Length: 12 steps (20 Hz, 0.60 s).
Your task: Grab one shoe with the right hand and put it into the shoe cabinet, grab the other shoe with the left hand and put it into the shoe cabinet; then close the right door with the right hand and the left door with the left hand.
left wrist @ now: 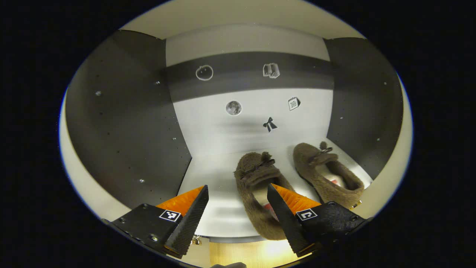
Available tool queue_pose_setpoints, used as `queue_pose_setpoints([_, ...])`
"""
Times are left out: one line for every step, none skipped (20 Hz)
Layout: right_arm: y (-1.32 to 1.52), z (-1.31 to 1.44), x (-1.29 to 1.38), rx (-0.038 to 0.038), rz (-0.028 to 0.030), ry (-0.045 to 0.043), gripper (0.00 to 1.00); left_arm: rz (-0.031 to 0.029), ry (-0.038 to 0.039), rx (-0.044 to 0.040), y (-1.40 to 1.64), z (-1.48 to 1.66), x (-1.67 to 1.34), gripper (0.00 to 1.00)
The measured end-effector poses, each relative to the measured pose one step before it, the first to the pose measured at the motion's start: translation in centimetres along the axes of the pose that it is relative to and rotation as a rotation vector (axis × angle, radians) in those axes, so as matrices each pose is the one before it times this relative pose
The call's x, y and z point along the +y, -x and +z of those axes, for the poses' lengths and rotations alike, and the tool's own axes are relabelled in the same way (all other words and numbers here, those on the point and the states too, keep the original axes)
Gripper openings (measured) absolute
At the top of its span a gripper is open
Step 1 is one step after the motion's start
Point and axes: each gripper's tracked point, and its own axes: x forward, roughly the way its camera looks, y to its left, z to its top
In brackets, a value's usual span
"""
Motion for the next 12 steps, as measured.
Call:
queue_pose_setpoints([0.299, 0.155, 0.302, -0.00625, 0.00339, 0.00267, 0.98, -0.01327, 0.00334, -0.02507, 1.514, 0.125, -0.278, 0.96])
queue_pose_setpoints([0.370, 0.202, 0.259, -0.00806, 0.00180, 0.00345, 0.98, -0.01052, 0.00409, -0.02288, 1.779, 0.099, -0.245, 0.96])
queue_pose_setpoints([0.277, 0.217, 0.283, -0.00661, 0.00127, 0.00421, 0.98, -0.00291, 0.01358, -0.02374, 1.692, 0.005, -0.030, 0.96])
queue_pose_setpoints([0.334, 0.201, 0.313, -0.00651, 0.00376, 0.00605, 0.97, -0.01745, 0.01115, -0.01698, 1.749, -0.063, -0.404, 0.96])
queue_pose_setpoints([0.274, 0.199, 0.362, -0.00633, 0.00302, 0.00661, 0.97, -0.01379, 0.00702, -0.01290, 1.865, -0.112, -0.383, 0.96])
queue_pose_setpoints([0.276, 0.176, 0.323, -0.00513, 0.00354, 0.00630, 0.97, -0.00534, 0.00094, -0.01965, 1.852, 0.071, -0.084, 0.96])
queue_pose_setpoints([0.238, 0.176, 0.314, -0.00667, 0.00180, 0.00828, 0.98, -0.00058, -0.00017, -0.02948, 1.955, 0.246, 0.108, 0.96])
queue_pose_setpoints([0.233, 0.162, 0.290, -0.00575, -0.00053, 0.00666, 0.98, 0.00225, 0.00101, -0.02301, 2.028, 0.241, 0.291, 0.96])
queue_pose_setpoints([0.248, 0.139, 0.359, -0.00435, 0.00359, 0.00338, 0.98, 0.00053, 0.00482, -0.02388, 1.772, 0.216, 0.028, 0.96])
queue_pose_setpoints([0.278, 0.139, 0.353, -0.00389, 0.00230, 0.00200, 0.98, 0.00072, 0.00183, -0.02317, 1.905, 0.180, -0.195, 0.96])
queue_pose_setpoints([0.290, 0.149, 0.343, -0.00455, 0.00456, 0.00192, 0.97, 0.00752, 0.00528, -0.01735, 1.998, 0.078, 0.157, 0.96])
queue_pose_setpoints([0.361, 0.250, 0.305, -0.00809, 0.00154, 0.00521, 0.98, 0.00330, 0.00676, -0.02169, 1.715, 0.003, 0.103, 0.96])
